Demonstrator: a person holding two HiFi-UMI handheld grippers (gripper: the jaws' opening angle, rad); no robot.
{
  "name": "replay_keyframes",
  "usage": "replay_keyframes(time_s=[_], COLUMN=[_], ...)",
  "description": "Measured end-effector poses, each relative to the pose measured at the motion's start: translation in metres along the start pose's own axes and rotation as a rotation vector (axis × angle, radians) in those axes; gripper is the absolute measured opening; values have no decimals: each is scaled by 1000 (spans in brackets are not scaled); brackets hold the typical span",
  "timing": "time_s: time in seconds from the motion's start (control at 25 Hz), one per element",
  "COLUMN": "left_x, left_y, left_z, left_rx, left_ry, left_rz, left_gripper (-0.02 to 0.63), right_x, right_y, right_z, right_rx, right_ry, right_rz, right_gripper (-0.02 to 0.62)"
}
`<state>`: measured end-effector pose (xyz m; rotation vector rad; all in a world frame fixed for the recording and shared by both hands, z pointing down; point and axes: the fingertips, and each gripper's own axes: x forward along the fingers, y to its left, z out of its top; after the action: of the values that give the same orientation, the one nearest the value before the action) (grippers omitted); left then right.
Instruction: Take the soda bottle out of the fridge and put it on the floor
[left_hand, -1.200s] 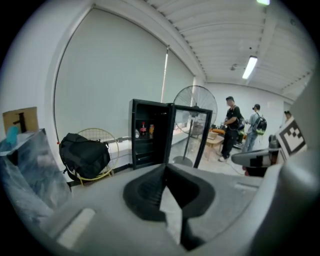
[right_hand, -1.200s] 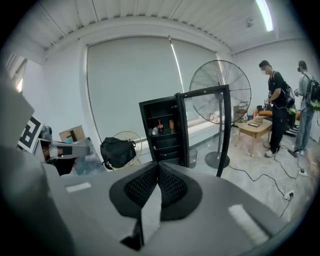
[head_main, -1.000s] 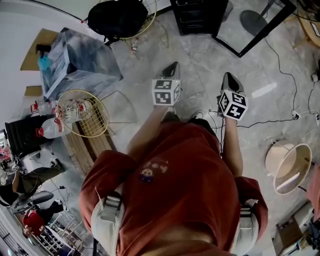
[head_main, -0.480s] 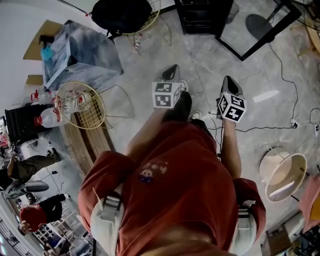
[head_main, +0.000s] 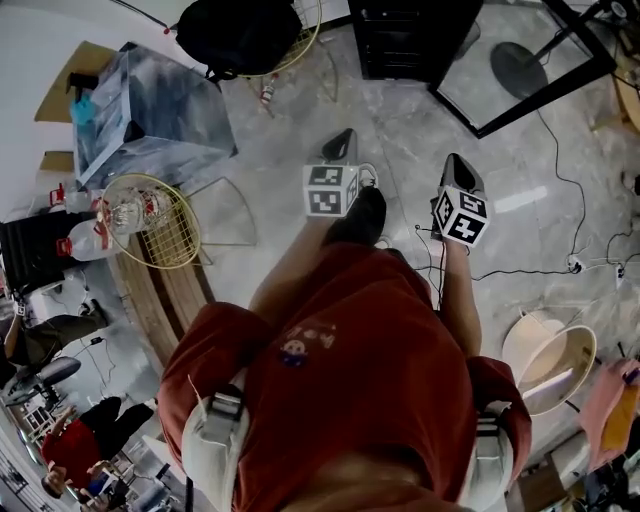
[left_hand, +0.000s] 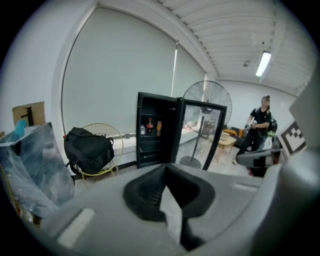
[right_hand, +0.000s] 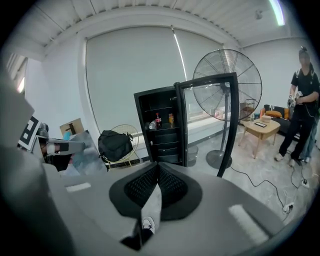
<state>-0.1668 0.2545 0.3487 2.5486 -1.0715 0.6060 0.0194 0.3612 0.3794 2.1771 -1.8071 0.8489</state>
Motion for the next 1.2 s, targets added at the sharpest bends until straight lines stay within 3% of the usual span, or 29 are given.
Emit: replay_keyframes(time_s=[0.68, 0.96, 1.2], left_x=[141, 178, 208], left_y=[134, 163, 171], left_z=[124, 164, 175], left_rx=[-15, -22, -38], left_ry=[-69, -97, -98], left_rz=[26, 51, 113], left_gripper=[0, 0, 0], right_x=[205, 253, 291], right_y=[45, 44, 28], right_z=[165, 215, 234], right_rx=[-121, -146, -167], right_ry=[-26, -45, -49], right_rz=[59, 74, 126], right_gripper=[2, 0, 0])
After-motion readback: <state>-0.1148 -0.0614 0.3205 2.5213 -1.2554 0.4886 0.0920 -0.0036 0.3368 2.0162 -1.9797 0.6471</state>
